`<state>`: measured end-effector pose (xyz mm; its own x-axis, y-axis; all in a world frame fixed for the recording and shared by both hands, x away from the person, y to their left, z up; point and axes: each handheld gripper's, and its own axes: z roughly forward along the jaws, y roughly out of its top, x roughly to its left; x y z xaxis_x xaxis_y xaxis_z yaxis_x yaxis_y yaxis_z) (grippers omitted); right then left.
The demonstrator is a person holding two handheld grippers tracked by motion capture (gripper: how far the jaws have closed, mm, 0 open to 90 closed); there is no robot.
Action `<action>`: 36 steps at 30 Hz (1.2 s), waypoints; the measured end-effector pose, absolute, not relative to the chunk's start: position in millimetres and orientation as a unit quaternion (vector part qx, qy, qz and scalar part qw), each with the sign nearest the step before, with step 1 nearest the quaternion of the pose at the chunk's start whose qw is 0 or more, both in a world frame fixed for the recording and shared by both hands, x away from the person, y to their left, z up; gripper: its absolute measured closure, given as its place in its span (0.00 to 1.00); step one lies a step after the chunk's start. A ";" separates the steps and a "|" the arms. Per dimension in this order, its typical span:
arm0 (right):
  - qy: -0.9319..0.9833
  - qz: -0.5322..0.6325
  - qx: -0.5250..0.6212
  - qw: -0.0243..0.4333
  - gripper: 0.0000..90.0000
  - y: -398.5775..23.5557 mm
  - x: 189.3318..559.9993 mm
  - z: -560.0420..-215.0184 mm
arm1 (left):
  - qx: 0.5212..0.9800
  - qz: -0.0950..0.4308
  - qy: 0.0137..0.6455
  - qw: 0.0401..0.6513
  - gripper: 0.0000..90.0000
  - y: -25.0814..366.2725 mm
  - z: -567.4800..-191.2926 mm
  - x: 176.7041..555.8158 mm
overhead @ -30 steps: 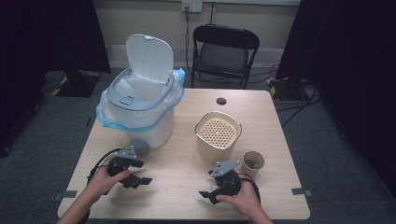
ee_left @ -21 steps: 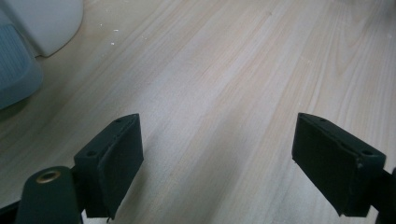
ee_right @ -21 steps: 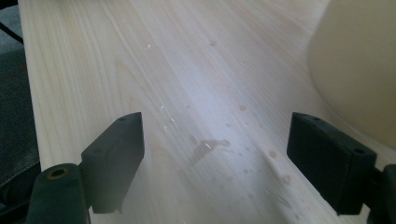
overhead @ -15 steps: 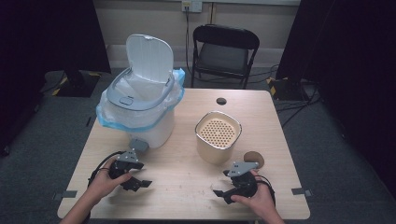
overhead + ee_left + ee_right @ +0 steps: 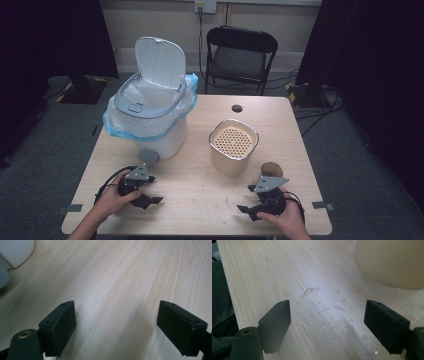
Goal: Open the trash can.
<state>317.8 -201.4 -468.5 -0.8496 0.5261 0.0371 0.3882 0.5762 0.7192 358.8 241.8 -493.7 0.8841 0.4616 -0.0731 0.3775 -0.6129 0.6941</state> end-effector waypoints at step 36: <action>0.861 0.362 0.334 0.127 0.21 -268.3 310.4 -473.6 | 0.898 0.077 0.205 0.382 0.00 237.0 -503.2 351.7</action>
<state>310.4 -268.3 -473.6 -0.7450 0.6667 0.0220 0.4822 0.5154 0.7084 351.7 237.0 -503.2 0.9038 0.4276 -0.0180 0.3096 -0.6242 0.7173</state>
